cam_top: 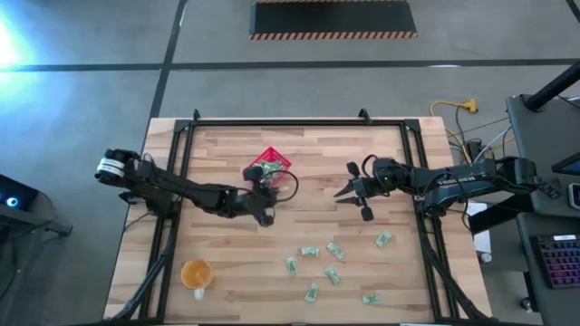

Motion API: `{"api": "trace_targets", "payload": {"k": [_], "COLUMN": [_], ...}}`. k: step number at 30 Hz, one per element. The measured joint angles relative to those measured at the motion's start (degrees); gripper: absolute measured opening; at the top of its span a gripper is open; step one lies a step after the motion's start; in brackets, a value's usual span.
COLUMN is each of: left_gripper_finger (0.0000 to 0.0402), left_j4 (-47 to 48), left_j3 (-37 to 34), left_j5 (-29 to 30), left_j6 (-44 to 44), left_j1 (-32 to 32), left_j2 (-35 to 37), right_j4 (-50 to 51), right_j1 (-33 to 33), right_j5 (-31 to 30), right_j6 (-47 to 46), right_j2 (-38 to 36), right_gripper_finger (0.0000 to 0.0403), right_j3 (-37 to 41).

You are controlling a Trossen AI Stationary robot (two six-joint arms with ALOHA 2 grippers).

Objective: Pick and place Stevia / Truvia into bins
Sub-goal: Put the white stevia packet into the red bin

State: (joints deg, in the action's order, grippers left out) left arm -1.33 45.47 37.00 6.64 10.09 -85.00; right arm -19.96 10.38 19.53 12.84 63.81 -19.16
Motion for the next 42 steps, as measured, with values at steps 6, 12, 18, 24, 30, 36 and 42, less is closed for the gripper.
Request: {"api": "trace_targets", "payload": {"k": [6, 12, 18, 24, 30, 36, 42], "left_gripper_finger": [0.0005, 0.0005, 0.0005, 0.0005, 0.0010, 0.0071, 0.0131], "left_j4": [4.5, 4.9, 4.9, 4.9, 4.9, 4.9, 4.8], "left_j3": [-0.1, -0.1, -0.1, -0.1, -0.1, -0.8, -0.6], "left_j5": [4.2, 5.3, 2.3, -5.5, -6.0, -5.9, -5.5], "left_j6": [1.4, 5.5, 5.8, 5.7, 5.7, 5.7, 3.7], "left_j1": [-1.9, -8.2, -15.2, -18.1, -18.0, -18.0, -17.9], "left_j2": [1.1, 1.0, 1.0, 1.0, 0.9, 0.8, 1.0], "right_j4": [0.0, -0.1, -0.1, 0.0, 0.0, 0.0, 1.5], "right_j1": [0.0, 0.0, 0.0, 0.0, 0.0, 0.0, 0.0], "right_j5": [-0.1, -0.1, -0.1, -0.1, -0.1, -0.1, 1.8], "right_j6": [-0.2, -0.7, -0.7, -0.5, -0.5, -0.7, -5.1], "right_j2": [0.0, 0.0, 0.0, 0.0, 0.0, 0.0, 0.0], "right_gripper_finger": [0.0065, 0.0062, 0.0062, 0.0065, 0.0060, 0.0061, 0.0069], "right_j3": [0.0, 0.0, 0.0, 0.0, 0.0, 0.0, 0.4]}}
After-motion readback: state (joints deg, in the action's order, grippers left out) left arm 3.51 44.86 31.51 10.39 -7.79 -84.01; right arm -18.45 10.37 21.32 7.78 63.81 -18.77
